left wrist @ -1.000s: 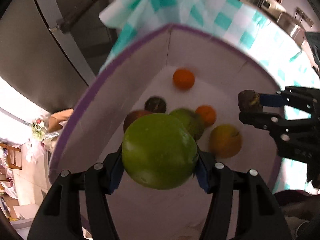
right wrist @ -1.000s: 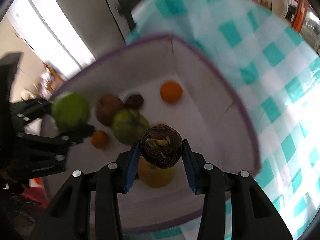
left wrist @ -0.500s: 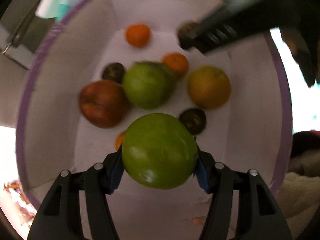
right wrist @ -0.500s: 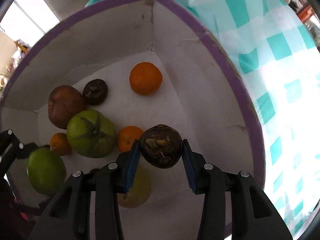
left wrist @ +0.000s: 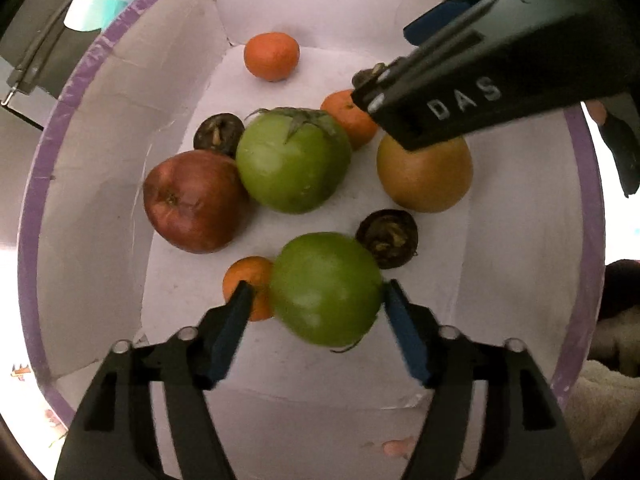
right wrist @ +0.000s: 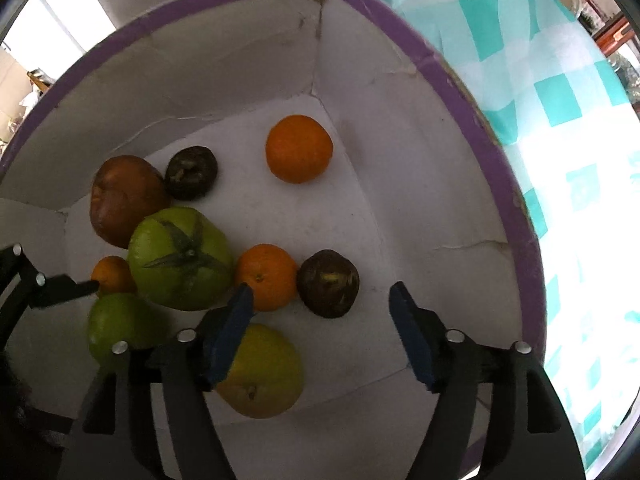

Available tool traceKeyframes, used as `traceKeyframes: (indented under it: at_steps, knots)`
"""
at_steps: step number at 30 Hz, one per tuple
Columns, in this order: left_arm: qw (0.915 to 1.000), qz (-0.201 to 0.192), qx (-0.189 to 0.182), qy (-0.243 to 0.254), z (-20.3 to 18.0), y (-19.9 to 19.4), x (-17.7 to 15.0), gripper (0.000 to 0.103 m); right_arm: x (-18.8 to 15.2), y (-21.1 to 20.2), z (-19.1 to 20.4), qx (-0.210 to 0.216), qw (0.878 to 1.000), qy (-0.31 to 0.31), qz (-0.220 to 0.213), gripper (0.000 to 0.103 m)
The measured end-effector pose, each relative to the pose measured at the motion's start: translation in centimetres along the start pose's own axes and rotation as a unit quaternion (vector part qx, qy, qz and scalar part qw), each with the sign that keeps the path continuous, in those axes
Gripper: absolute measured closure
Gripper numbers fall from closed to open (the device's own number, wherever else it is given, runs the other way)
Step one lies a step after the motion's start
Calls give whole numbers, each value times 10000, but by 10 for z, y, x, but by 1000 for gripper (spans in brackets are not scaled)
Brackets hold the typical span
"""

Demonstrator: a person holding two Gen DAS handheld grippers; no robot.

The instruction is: Organize fruits

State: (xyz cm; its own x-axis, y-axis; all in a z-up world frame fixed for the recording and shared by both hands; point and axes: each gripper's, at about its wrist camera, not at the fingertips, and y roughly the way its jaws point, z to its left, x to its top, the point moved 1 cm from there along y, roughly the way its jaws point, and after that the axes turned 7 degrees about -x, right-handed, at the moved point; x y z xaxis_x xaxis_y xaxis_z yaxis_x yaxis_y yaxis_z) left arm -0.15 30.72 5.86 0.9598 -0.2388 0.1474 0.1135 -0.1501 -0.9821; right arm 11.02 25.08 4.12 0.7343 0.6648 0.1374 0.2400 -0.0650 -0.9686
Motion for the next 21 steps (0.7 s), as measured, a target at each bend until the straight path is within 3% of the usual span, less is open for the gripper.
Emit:
traceKeyframes:
  at_steps: [5,6,7,9,12,14,16,21]
  knots:
    - [9982,-408,148,-415,2,-21,-4,17,-15,-21,4,-75,9992,-101,-368,16]
    - [9972,-513,129,-521,1,-27,-6,10,-19,-26,4,-98,9988,-126,-466,16]
    - [9954,-708,76,-636,0,-37,-10,3,-22,-30,4,-108,9985,-132,-519,16]
    - [9906,-1135,25,-768,-2,-55,-18,1,-29,-38,4,-125,9977,-113,-658,16]
    - [9777,-1830,238,-998,-3,-90,-37,1,-40,-47,2,-11,9962,-61,-866,16]
    - [9643,-2318,391,-1217,-4,-118,-52,1,-48,-57,2,75,9950,-9,-994,16]
    - [9541,-2532,605,-1477,-2,-133,-56,2,-50,-65,0,260,9934,50,-1118,16]
    - [9373,-2140,1478,-2320,11,-156,-59,2,-40,-79,13,318,9943,112,-1013,16]
